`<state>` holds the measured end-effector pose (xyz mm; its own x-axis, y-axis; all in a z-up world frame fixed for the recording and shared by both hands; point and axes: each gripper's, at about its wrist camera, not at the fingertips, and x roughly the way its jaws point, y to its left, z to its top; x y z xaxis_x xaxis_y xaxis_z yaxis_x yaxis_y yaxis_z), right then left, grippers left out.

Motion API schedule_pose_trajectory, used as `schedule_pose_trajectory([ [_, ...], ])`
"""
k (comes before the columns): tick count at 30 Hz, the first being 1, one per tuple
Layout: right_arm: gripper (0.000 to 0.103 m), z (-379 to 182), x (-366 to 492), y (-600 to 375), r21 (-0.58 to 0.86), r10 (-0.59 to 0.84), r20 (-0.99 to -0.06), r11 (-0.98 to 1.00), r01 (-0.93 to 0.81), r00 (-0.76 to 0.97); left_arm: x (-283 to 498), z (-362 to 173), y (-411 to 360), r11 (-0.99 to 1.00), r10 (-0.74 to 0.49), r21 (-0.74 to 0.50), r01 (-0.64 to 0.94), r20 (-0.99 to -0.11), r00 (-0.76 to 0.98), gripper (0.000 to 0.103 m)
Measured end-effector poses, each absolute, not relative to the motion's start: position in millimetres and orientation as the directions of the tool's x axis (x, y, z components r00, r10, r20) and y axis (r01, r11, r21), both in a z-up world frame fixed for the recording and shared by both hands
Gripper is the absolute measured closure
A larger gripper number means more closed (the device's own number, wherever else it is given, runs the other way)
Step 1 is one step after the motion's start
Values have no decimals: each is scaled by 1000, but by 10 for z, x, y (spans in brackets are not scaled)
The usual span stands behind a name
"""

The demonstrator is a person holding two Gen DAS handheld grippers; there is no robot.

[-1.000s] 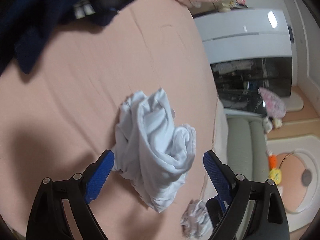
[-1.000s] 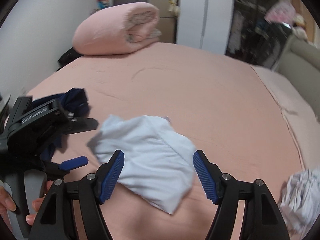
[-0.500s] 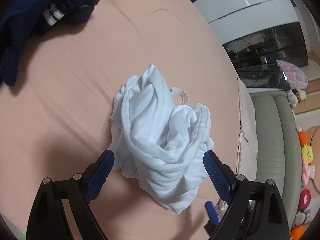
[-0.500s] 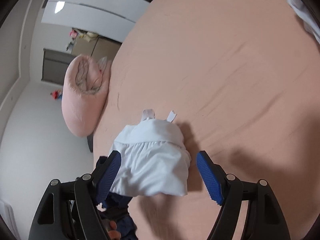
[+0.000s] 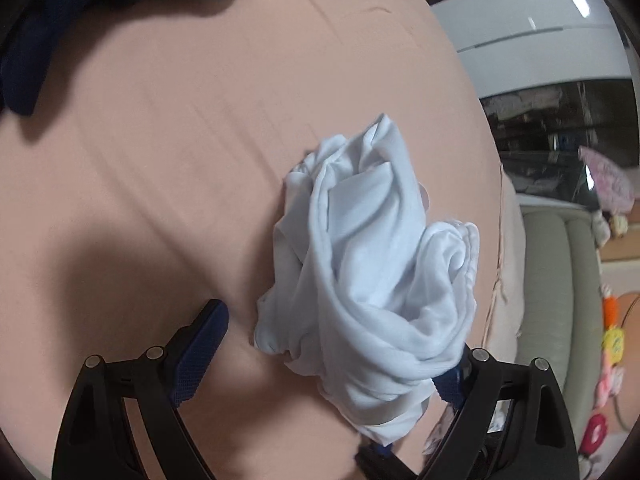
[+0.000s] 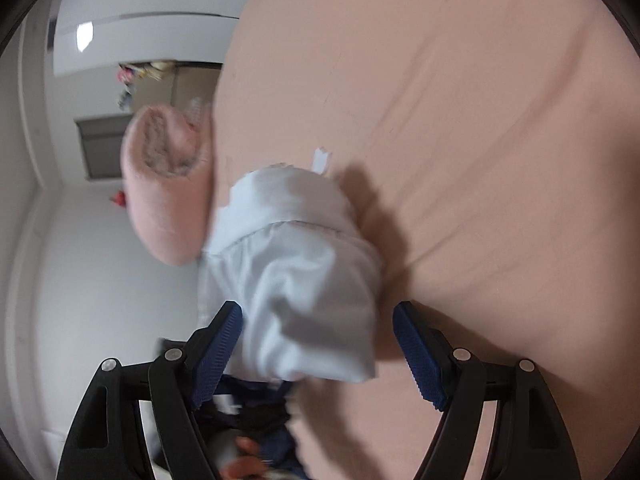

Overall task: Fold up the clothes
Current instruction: 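Close both tools on the sides of the white shirt bundle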

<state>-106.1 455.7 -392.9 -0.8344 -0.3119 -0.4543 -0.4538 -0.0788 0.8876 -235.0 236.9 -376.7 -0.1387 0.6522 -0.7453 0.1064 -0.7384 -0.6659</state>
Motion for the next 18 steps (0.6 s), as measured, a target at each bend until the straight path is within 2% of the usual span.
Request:
schedule_pose_trajectory([
  [2,25,-3999,-1143,4524,902,-323,-420,-49,-429,-848,-2357,-3769,2354,-733,658,-671,113,-741,-132,12],
  [13,22,-4085,-1477,4496,916,-297,-386,-8,-402,-873,-2425,-3774,2334,-676,715,-721,151,-692,-98,7],
  [18,22,-4136,-1503,4493,925,-299,-358,16,-379,-885,-2449,-3988,2302,-474,860,-838,271,-507,-62,7],
])
